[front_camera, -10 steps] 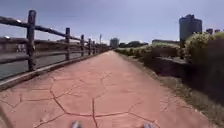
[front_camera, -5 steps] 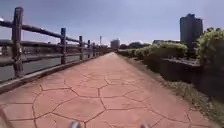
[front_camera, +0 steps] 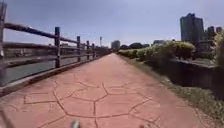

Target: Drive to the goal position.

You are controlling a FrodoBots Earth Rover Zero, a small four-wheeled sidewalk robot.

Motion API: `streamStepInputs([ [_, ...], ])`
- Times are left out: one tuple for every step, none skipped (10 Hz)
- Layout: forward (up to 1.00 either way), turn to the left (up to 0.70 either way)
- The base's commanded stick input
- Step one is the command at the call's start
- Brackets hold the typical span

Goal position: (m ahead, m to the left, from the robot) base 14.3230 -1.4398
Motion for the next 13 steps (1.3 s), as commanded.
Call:
streamStepInputs([
  [0.85, 0.00],
  [0.85, 0.00],
  [0.85, 0.00],
  [0.85, 0.00],
  [0.85, 0.00],
  [0.85, 0.00],
  [0.85, 0.00],
  [0.85, 0.00],
  [0.85, 0.00],
  [0.85, 0.00],
  [0.85, 0.00],
  [0.85, 0.00],
  [0.85, 0.00],
])
